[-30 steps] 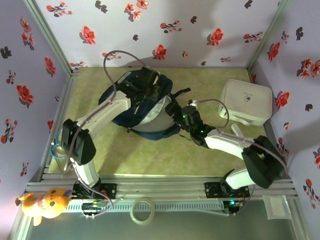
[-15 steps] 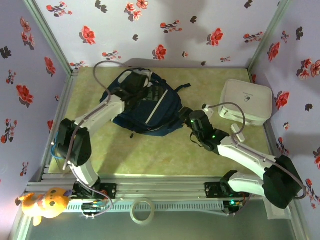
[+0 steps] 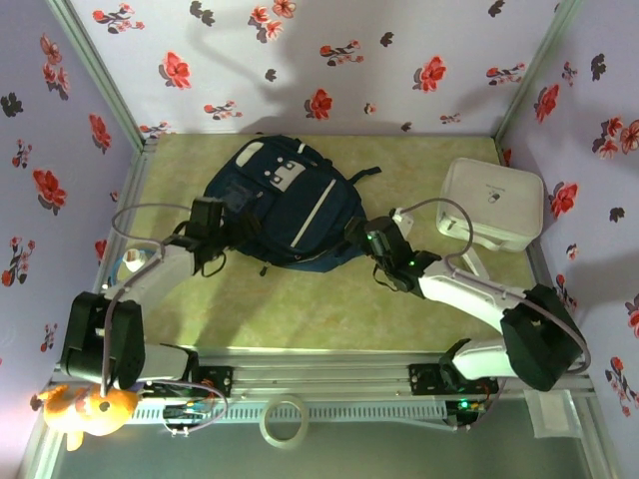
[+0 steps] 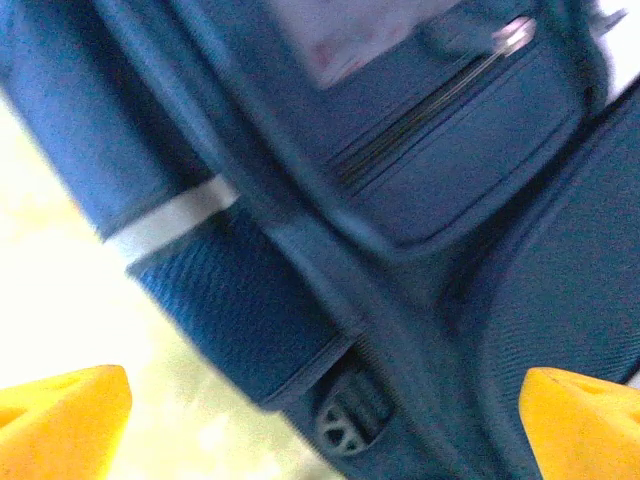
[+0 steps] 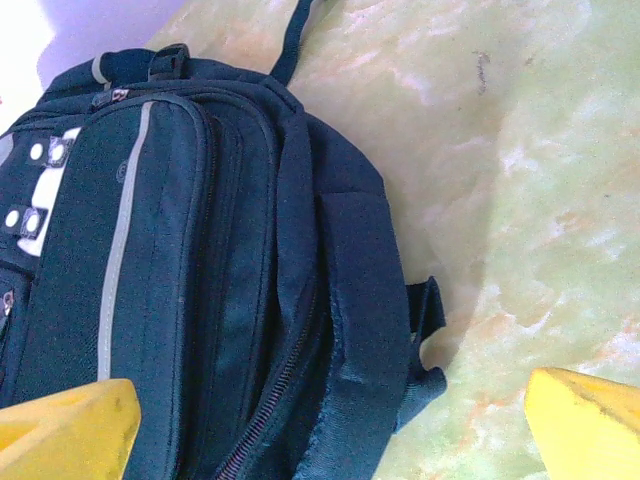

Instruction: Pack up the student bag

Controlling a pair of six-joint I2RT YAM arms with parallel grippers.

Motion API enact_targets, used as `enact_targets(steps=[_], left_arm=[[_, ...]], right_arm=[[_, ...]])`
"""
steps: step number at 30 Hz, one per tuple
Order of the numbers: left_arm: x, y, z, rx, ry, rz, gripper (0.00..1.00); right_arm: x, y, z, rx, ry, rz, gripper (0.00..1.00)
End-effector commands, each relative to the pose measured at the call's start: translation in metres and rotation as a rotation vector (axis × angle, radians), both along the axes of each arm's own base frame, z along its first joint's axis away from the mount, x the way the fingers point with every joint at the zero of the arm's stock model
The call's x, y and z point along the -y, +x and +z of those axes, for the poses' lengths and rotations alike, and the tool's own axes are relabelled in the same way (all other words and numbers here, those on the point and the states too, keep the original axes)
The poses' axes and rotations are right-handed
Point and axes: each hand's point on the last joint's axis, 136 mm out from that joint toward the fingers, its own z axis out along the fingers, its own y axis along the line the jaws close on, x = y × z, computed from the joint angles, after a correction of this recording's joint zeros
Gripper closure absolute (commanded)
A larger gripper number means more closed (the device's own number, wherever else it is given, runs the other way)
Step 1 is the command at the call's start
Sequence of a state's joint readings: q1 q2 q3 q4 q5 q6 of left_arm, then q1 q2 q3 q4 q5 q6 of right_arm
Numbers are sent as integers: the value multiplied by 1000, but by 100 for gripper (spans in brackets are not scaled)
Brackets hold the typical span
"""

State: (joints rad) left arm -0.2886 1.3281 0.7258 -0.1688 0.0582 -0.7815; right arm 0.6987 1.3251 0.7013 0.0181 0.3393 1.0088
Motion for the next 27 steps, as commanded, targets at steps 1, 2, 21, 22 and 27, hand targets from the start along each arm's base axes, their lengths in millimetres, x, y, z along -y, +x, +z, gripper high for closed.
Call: enact_targets(steps=[1, 2, 21, 22, 27], left_arm=[[3, 0, 3, 34, -128, 60, 3], [3, 0, 0, 30, -151, 78, 5], [-15, 14, -44, 5, -284, 302, 45], [-15, 15, -45, 2, -282, 303, 45], [-19, 21, -49, -3, -290, 319, 49]], right_arm=[[-10, 7, 9, 26, -5, 24, 1], [-16, 5, 6, 12, 9, 48, 1], [-30, 6, -3, -29, 47, 75, 1], [-31, 6, -3, -32, 48, 76, 1], [-34, 7, -4, -36, 54, 82, 1]])
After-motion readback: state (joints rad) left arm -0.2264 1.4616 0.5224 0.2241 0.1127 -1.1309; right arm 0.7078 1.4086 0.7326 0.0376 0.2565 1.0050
